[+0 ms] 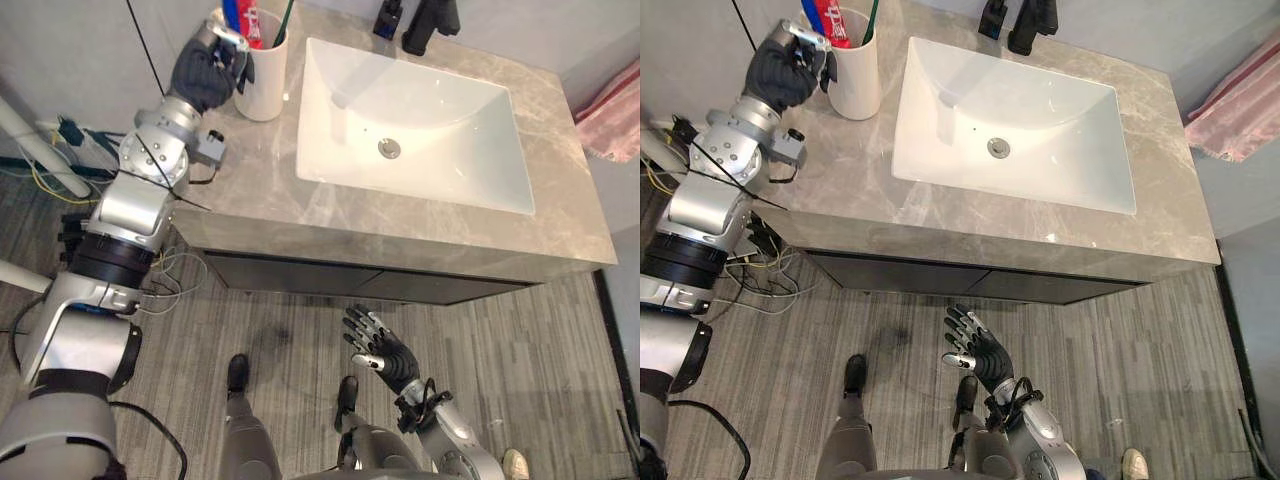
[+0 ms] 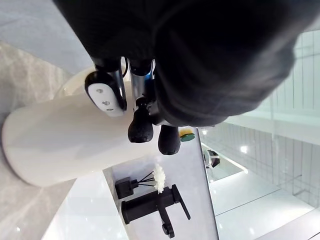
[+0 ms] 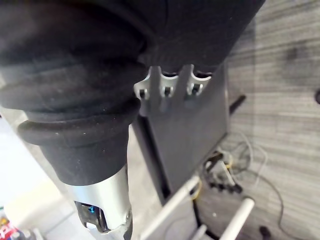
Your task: Organize washtable
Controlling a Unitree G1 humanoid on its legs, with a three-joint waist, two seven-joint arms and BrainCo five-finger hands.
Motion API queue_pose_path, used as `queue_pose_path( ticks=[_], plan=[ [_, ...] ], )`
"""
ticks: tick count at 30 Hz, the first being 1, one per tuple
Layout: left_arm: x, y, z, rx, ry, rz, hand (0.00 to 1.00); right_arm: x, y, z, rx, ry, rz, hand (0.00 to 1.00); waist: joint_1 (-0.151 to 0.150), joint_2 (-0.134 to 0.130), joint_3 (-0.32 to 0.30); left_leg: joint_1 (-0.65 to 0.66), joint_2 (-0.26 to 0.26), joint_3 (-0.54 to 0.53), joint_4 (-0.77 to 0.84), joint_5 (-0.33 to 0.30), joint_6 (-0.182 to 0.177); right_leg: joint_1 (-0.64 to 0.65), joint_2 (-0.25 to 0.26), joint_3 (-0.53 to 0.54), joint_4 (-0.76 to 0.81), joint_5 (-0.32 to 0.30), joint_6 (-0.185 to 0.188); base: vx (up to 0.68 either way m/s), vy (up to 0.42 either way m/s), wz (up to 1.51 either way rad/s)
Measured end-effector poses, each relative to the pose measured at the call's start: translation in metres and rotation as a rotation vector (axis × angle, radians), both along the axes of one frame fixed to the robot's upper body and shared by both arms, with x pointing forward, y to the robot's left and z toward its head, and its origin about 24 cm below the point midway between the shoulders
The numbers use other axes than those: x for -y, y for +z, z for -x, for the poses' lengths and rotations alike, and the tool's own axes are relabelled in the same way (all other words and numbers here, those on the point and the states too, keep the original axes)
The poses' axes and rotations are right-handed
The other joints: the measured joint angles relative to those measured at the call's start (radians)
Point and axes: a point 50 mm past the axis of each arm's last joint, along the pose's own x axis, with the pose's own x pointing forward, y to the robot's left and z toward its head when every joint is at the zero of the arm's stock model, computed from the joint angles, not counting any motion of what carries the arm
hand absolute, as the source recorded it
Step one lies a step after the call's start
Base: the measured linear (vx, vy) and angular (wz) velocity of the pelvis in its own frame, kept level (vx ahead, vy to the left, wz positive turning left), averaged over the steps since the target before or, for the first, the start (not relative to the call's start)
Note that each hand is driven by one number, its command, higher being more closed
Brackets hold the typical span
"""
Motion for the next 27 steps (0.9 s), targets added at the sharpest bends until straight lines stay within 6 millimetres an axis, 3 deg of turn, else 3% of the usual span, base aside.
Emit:
queue_pose_path(
  ticks=[4, 11, 19, 27],
  plan=[
    [-0.005, -0.020, 0.000, -0.061, 0.009, 0.018, 1.00, 0.001, -0.004, 0.003, -0.020, -0.003, 0.001, 0.00, 0.000, 0.009, -0.014, 0.000, -0.001, 0.000, 0.003, 0.000, 0.000, 0.000, 0.000, 0.000, 0.000, 0.000, 0.000, 0.00, 0.000, 0.00],
    [0.007, -0.057, -0.001, -0.160, -0.023, 0.097, 1.00, 0.006, -0.012, 0.008, -0.062, -0.024, 0.016, 0.00, -0.001, 0.028, -0.045, 0.007, -0.001, 0.001, 0.004, 0.004, 0.002, 0.007, 0.000, 0.000, -0.002, -0.002, 0.004, 0.00, 0.000, 0.00],
    [0.012, -0.070, -0.005, -0.213, -0.018, 0.124, 1.00, 0.006, -0.014, 0.011, -0.073, -0.027, 0.015, 0.00, -0.021, 0.036, -0.051, 0.012, -0.001, 0.000, 0.000, -0.006, 0.000, 0.015, 0.000, -0.002, -0.004, -0.009, 0.012, 0.00, -0.003, 0.01],
    [0.010, -0.068, -0.007, -0.211, -0.005, 0.120, 1.00, 0.006, -0.014, 0.013, -0.078, -0.030, 0.015, 0.00, -0.021, 0.037, -0.050, -0.001, 0.000, 0.005, 0.003, -0.008, -0.004, -0.002, 0.000, 0.002, -0.004, -0.010, 0.009, 0.00, 0.000, -0.01]
  ],
)
